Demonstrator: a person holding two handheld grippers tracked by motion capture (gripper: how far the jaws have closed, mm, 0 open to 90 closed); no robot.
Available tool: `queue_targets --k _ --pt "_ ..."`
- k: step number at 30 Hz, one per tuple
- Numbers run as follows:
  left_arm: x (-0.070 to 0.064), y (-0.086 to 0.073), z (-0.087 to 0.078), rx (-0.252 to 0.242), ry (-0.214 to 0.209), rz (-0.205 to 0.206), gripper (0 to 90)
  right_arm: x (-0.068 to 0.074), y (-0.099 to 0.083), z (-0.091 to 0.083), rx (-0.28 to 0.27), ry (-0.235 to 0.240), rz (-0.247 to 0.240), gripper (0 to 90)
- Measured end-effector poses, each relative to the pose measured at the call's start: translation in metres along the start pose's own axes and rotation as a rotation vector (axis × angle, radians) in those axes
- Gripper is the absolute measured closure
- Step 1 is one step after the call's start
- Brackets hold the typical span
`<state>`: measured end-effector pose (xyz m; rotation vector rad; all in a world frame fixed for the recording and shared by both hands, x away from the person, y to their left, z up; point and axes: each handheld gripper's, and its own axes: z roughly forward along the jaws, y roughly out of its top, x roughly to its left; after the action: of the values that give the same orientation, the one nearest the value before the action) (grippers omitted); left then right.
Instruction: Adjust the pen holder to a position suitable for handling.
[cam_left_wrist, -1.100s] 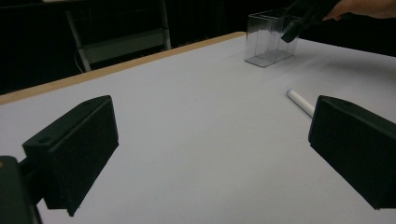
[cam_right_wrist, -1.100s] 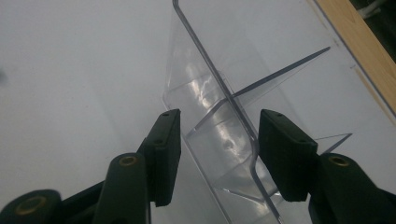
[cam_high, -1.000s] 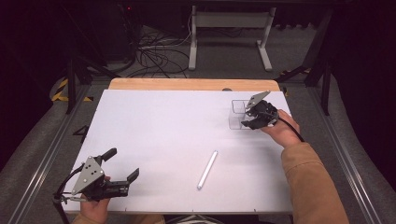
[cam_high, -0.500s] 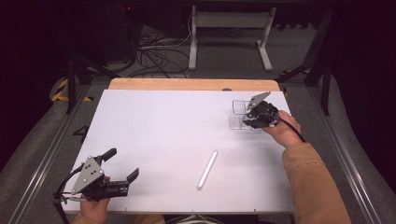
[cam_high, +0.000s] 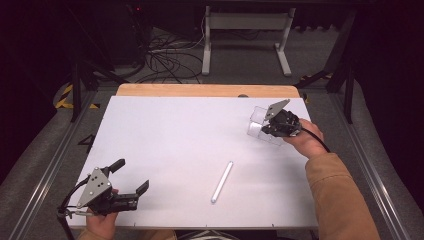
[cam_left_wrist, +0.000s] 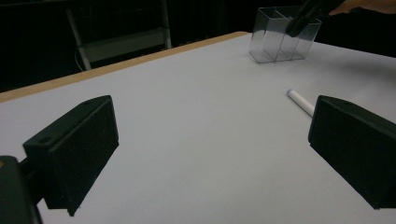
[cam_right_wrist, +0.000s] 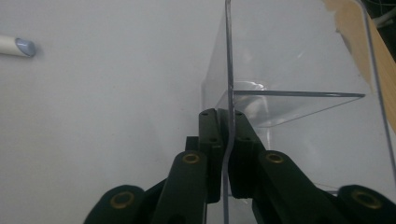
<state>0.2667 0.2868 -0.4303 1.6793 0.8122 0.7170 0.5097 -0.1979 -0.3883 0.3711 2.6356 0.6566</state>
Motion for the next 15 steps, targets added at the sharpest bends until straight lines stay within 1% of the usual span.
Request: queue_targets --k 2,3,4,5,6,7,8,9,10,11,12,15 --pt "0.0 0.0 0.0 -0.001 0.001 0.001 2.5 0.001 0.001 -0.001 -0.008 -0.008 0.003 87.8" --pt "0.0 0.0 0.0 -0.001 0.001 0.0 2.5 0.003 0.003 -0.005 -0.028 -0.013 0.006 87.9" --pt "0.0 0.0 0.0 -0.002 0.0 -0.002 2.5 0.003 0.005 -0.008 -0.035 -0.005 -0.008 87.9" --pt "0.0 0.0 0.0 0.0 0.001 0.0 2.5 0.004 0.007 -0.01 -0.05 -0.018 -0.001 87.9" --pt "0.0 0.0 0.0 0.0 0.002 -0.001 2.5 0.005 0.008 -0.012 -0.059 -0.02 0.001 87.9" --pt "0.0 0.0 0.0 0.0 0.002 0.0 2.5 0.005 0.01 -0.014 -0.058 -0.015 -0.021 87.9" --pt "0.0 0.0 0.0 0.0 0.002 0.0 2.5 0.005 0.01 -0.014 -0.058 -0.015 -0.021 87.9" --pt "0.0 0.0 0.0 0.001 0.0 0.002 2.5 0.008 0.017 -0.019 -0.069 -0.01 -0.031 87.7" --pt "0.0 0.0 0.0 0.001 0.0 0.002 2.5 0.008 0.017 -0.019 -0.069 -0.01 -0.031 87.7" --pt "0.0 0.0 0.0 0.001 0.001 0.0 2.5 0.011 0.024 -0.023 -0.081 -0.013 -0.044 87.7" --pt "0.0 0.0 0.0 0.0 0.001 0.0 2.5 0.013 0.027 -0.024 -0.096 -0.022 -0.032 87.7" --pt "0.0 0.0 0.0 -0.001 -0.001 -0.003 2.5 0.018 0.036 -0.028 -0.127 -0.011 -0.046 87.7"
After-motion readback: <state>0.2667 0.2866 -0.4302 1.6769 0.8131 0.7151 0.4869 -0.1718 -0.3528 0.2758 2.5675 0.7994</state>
